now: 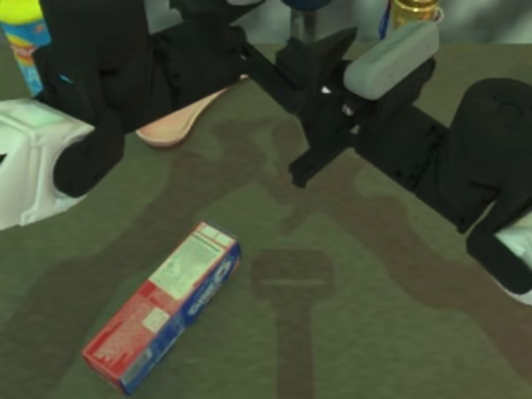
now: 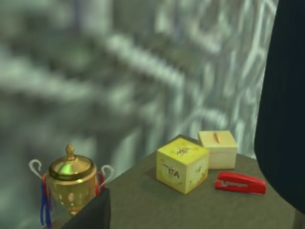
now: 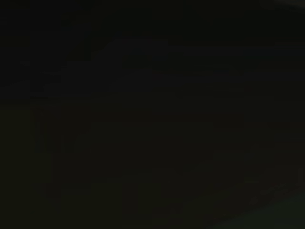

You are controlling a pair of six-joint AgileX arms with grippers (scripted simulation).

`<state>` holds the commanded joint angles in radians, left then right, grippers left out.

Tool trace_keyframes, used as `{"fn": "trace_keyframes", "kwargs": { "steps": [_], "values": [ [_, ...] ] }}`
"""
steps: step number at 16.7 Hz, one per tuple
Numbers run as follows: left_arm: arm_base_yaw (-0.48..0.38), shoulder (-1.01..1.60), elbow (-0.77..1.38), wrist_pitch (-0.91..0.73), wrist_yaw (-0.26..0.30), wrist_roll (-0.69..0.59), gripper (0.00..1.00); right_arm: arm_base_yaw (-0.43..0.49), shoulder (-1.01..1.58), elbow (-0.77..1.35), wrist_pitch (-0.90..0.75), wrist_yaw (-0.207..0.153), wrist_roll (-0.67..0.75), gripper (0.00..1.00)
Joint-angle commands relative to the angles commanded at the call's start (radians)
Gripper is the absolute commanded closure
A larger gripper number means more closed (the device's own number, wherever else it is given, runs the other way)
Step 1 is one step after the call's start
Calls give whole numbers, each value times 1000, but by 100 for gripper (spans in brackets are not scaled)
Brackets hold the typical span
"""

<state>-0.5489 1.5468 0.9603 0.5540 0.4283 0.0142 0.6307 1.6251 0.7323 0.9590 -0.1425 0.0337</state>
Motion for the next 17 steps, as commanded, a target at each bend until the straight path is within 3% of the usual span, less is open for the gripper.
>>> {"fn": "trace_keyframes", "kwargs": {
  "steps": [5, 17],
  "values": [
    [-7, 11, 10, 3, -7, 0, 0, 0, 0, 0, 0, 0, 0, 100],
    [-7, 11, 10, 3, -7, 0, 90, 0, 0, 0, 0, 0, 0, 100]
  ]
}}
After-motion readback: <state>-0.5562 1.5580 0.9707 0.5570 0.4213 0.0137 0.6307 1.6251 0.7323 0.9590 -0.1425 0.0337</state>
